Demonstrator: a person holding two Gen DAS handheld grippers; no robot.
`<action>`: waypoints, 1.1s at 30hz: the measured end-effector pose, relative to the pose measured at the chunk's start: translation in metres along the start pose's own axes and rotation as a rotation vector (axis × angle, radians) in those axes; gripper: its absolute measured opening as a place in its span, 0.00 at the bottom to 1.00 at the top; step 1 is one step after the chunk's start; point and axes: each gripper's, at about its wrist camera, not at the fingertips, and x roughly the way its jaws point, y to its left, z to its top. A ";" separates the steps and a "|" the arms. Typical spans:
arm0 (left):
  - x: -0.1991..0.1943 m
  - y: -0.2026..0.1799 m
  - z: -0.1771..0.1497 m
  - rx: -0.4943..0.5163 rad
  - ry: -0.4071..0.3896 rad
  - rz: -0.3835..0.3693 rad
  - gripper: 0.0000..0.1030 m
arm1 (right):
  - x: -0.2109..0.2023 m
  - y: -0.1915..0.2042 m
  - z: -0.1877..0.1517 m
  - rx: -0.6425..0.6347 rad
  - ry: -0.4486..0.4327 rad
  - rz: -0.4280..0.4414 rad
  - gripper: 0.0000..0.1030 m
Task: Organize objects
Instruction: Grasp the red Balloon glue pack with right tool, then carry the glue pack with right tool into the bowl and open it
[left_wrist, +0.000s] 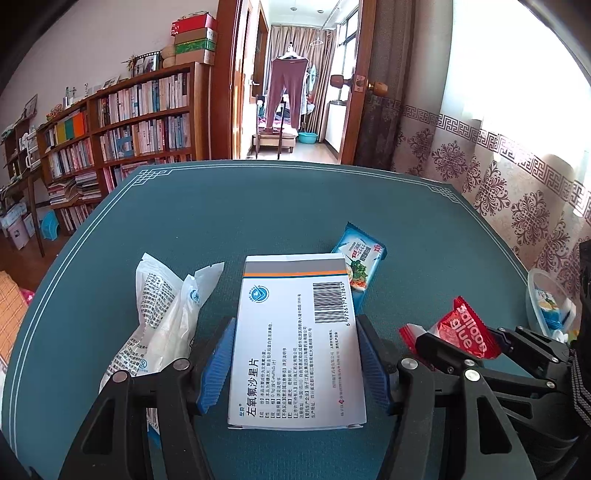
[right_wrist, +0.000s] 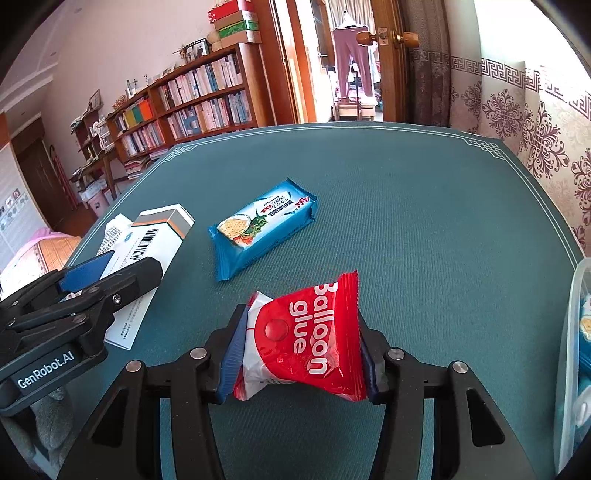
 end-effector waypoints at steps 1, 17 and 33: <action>0.000 -0.001 0.000 0.003 0.000 -0.002 0.64 | -0.004 -0.003 0.000 0.005 -0.005 0.001 0.51; -0.003 -0.024 -0.006 0.070 0.001 -0.030 0.64 | -0.076 -0.061 -0.016 0.117 -0.105 -0.070 0.51; -0.002 -0.041 -0.016 0.109 0.024 -0.036 0.64 | -0.138 -0.155 -0.026 0.237 -0.189 -0.284 0.51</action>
